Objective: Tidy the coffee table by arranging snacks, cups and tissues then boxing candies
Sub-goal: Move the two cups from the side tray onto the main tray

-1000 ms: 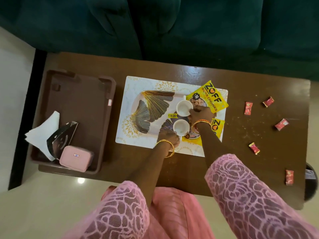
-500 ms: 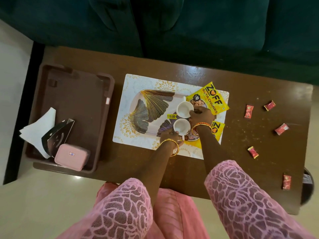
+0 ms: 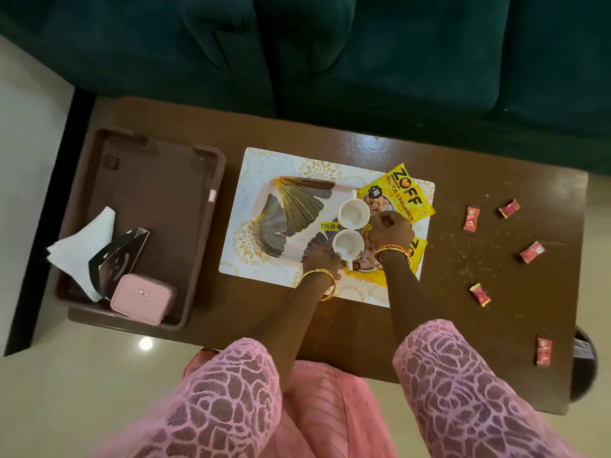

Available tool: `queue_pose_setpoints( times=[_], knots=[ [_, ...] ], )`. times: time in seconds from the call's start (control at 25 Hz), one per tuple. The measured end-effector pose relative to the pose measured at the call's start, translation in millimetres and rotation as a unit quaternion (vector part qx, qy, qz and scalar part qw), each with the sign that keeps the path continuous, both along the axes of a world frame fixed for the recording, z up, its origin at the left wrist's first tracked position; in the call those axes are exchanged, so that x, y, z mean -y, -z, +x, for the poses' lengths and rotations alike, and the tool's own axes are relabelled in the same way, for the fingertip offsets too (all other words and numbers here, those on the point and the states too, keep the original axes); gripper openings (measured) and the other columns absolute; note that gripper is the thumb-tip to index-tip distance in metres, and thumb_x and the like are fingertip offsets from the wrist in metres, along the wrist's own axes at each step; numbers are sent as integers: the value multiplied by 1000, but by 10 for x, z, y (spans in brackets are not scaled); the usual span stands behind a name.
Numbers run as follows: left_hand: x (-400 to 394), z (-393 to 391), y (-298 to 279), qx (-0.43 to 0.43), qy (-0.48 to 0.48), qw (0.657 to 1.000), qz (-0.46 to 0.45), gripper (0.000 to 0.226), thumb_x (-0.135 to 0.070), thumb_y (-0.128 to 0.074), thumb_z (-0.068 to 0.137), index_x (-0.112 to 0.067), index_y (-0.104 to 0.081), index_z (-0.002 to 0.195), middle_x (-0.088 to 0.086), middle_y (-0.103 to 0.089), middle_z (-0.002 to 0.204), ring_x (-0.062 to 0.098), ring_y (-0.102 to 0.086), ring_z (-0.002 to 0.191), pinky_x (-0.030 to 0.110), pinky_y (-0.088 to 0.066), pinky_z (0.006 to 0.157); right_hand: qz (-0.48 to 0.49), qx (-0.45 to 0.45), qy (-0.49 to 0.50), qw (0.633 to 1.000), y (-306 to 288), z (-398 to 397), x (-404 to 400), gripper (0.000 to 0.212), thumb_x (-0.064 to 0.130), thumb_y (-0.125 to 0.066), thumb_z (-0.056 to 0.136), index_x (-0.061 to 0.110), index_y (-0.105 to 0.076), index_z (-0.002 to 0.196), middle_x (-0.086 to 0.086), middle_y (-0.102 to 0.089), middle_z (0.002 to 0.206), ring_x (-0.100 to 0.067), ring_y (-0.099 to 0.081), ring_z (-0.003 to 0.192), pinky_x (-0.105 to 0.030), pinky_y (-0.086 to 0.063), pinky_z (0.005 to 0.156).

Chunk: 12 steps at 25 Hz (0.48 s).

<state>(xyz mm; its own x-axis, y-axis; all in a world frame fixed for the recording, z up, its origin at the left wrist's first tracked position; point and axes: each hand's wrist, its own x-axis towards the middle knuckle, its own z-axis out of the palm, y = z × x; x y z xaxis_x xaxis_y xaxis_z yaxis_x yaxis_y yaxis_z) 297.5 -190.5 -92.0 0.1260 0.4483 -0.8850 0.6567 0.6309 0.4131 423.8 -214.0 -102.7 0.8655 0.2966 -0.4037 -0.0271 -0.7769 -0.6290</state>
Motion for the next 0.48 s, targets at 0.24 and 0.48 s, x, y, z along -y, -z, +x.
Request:
queue_pose_setpoints(
  times=[0.24, 0.48],
  knots=[
    [-9, -565, -313, -38, 224, 937, 265, 28, -18, -49, 91, -7, -54, 117, 19, -65, 112, 35, -59, 106, 46, -52, 86, 96, 102, 26, 990, -381, -377, 148, 12, 11, -58, 81, 4, -67, 78, -19, -70, 75, -26, -57, 67, -19, -33, 61],
    [-40, -1493, -527, -94, 369, 852, 358, 38, -23, -40, 93, -12, -48, 128, 12, -54, 128, 27, -48, 119, 39, -44, 94, 107, 134, -129, 977, -586, -1351, 142, 22, 18, -51, 82, 0, -60, 74, -21, -64, 71, -34, -57, 73, -34, -41, 63]
  ],
)
